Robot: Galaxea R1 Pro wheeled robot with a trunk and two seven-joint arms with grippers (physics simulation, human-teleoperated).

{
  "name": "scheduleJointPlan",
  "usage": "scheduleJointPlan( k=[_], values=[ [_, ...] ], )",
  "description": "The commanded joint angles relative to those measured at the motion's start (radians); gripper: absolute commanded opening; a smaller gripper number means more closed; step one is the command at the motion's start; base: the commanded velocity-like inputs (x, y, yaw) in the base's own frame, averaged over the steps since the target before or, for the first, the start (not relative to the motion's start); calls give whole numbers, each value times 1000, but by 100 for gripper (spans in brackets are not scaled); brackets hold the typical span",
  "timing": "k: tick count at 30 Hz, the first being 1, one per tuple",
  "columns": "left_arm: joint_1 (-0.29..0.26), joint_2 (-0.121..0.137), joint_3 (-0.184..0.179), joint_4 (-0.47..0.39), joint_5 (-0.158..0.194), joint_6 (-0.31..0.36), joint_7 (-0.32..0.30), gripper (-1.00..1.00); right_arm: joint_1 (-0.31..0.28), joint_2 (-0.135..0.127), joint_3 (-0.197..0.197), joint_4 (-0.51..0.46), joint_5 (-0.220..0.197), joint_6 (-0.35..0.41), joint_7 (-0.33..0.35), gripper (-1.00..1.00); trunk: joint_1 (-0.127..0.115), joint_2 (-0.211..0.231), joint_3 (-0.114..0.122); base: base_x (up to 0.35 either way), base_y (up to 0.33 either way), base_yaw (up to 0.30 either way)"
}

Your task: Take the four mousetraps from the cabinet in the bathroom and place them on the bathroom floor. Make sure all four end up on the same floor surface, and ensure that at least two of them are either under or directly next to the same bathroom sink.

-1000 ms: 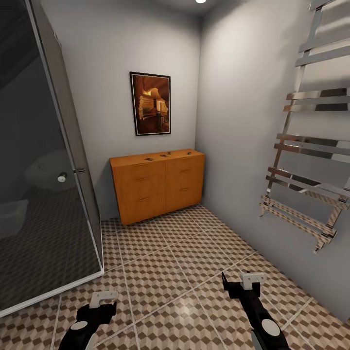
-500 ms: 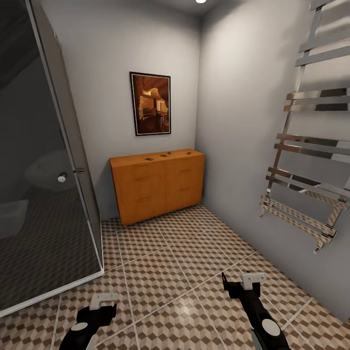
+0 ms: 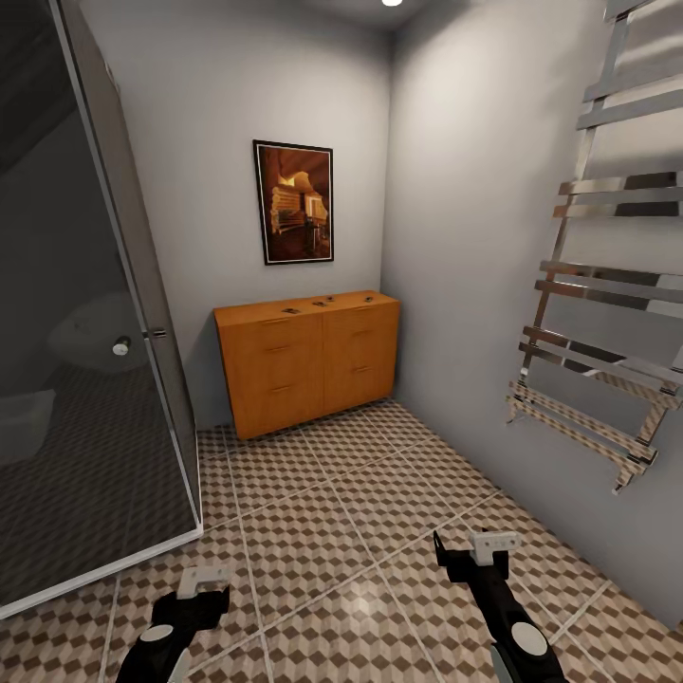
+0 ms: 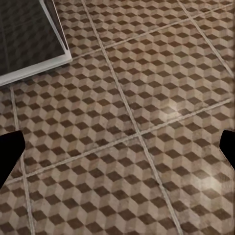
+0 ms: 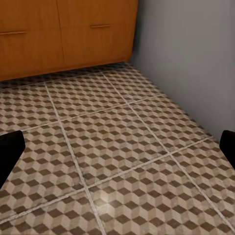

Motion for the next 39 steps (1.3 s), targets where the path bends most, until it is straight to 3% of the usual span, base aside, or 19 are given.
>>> scheduleJointPlan(
  k=[1,11,39],
  values=[
    [-1,0,-3,-9,6,5,7,100,-1,-1,4,0,0,0,-6,100,0,-1,-1,0,0,0],
    [-1,-12,-4,-21,7,6,7,100,-1,0,4,0,0,0,-5,100,0,-1,-1,0,0,0],
    [0,-13,-8,-23,7,6,7,100,-1,1,4,0,1,0,-5,100,0,-1,-1,16,-2,0]
  ],
)
